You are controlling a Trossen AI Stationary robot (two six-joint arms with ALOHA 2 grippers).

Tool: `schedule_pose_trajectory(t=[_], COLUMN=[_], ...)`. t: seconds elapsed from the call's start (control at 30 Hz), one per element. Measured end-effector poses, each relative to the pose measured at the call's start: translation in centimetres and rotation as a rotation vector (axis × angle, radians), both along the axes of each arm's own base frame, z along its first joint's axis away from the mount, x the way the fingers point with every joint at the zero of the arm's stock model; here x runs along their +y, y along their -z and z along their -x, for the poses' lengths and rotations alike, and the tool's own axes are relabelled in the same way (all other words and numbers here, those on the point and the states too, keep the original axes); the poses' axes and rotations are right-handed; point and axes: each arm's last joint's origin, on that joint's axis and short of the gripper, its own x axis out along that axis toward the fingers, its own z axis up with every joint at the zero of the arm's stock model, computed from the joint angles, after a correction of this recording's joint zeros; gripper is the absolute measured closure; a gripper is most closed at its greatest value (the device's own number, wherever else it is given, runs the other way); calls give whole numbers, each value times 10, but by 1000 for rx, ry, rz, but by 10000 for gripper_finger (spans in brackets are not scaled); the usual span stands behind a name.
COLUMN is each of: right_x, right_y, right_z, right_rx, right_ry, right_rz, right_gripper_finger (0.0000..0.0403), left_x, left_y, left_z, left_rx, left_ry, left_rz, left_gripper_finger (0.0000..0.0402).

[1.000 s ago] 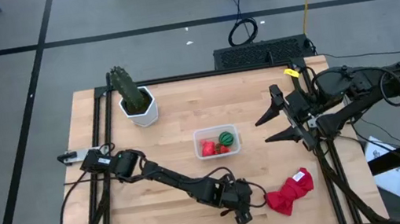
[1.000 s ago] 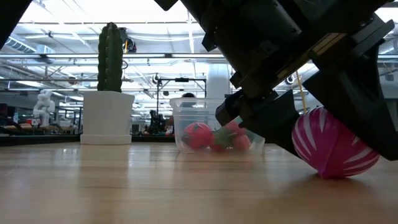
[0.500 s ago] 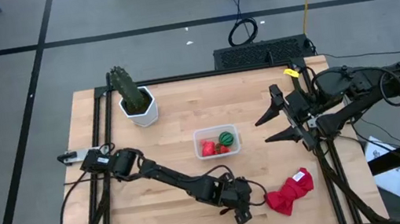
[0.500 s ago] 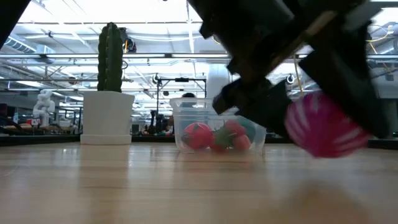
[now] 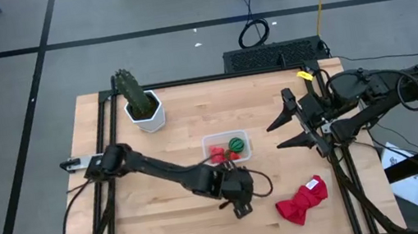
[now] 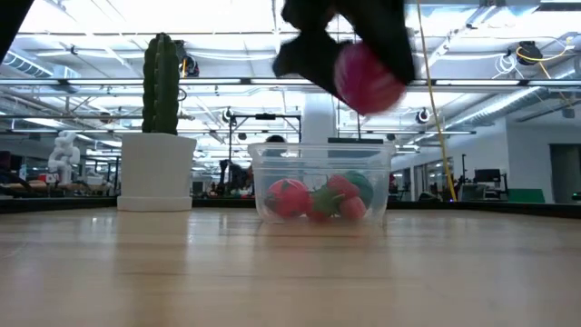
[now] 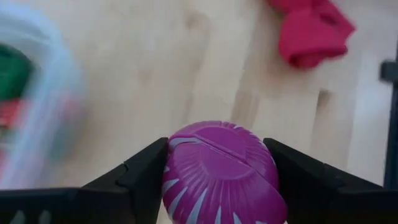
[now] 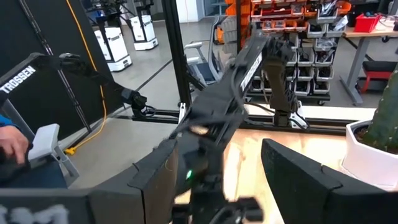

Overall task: Pick and placing Produce into tupperware
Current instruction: Put the onion into the transparent bin

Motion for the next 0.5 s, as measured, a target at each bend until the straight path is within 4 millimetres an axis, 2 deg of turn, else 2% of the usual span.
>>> schedule_pose_trajectory(t=[0.17,0.3,0.4,0.5], right_x=[0,-1,-1,-2], right_y=[0,-1,-2,-2], right_z=[1,3,5,7], right_rx=[10,6,1,-4], right_ry=[4,4,4,4], right_rz=[-16,-18,-19,-21], right_gripper_finger=[179,179,179,179], left_x=[20,40,56,72], left_y=[-30,-46,-56,-56], left_z=[14,24,28,29], left_rx=[9,42,49,93], left_ry=[-55,-103,-98,-96], left_rz=[-64,-112,-139,-170], left_gripper_finger=[151,151,151,151])
